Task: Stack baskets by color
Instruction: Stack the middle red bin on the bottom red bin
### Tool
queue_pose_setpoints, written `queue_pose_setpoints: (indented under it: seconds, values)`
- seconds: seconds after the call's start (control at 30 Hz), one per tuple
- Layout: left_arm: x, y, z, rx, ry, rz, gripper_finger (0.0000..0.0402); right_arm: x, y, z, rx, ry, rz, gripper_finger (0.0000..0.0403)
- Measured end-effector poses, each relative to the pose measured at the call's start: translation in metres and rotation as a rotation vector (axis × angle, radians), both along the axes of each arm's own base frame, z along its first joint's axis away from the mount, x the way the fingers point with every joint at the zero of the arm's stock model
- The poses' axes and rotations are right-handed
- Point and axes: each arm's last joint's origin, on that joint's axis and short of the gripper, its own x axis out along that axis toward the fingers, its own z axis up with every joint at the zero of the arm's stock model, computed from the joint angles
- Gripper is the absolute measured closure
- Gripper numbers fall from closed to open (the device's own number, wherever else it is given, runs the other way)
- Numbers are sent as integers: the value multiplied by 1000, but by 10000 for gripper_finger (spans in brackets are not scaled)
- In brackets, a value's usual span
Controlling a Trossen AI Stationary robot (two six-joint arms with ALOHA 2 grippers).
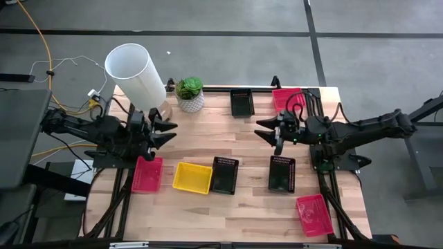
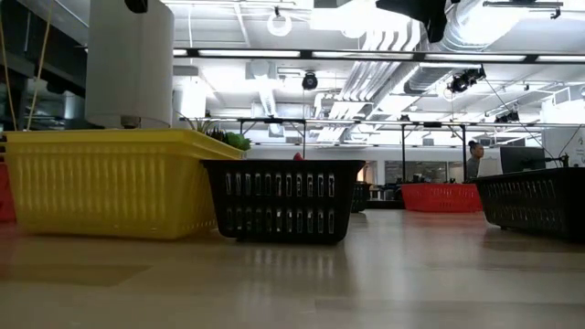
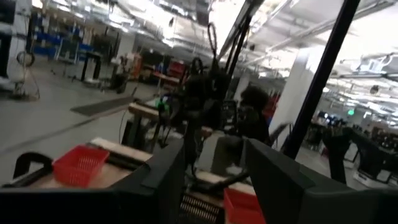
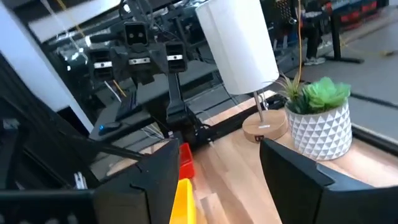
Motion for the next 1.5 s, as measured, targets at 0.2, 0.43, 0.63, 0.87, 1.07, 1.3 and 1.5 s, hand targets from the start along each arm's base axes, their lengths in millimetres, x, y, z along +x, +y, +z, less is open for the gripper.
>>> queue_pose_setpoints:
  seconds: [0.2, 0.43, 0.63, 0.87, 1.07, 1.3, 1.5]
  values:
    - [4, -1, -3, -9, 21, -3, 241, 0, 0, 0, -56, 12, 11, 194]
    - [4, -1, -3, -10, 21, -3, 241, 0, 1, 0, -47, 11, 38, 194]
    - [6, -1, -6, -156, 19, -7, 241, 0, 2, 0, -24, 7, 55, 194]
    - [13, -11, -21, -408, 425, -122, 241, 0, 2, -1, -4, 8, 55, 194]
    - [10, -30, -52, -687, 825, -150, 241, 0, 2, -3, -7, 34, 55, 194]
    - [-7, -46, -73, -919, 1035, 75, 241, 0, 2, -6, -8, 64, 55, 194]
    - [-14, -56, -87, -980, 1092, 296, 241, 0, 2, -7, -11, 78, 55, 194]
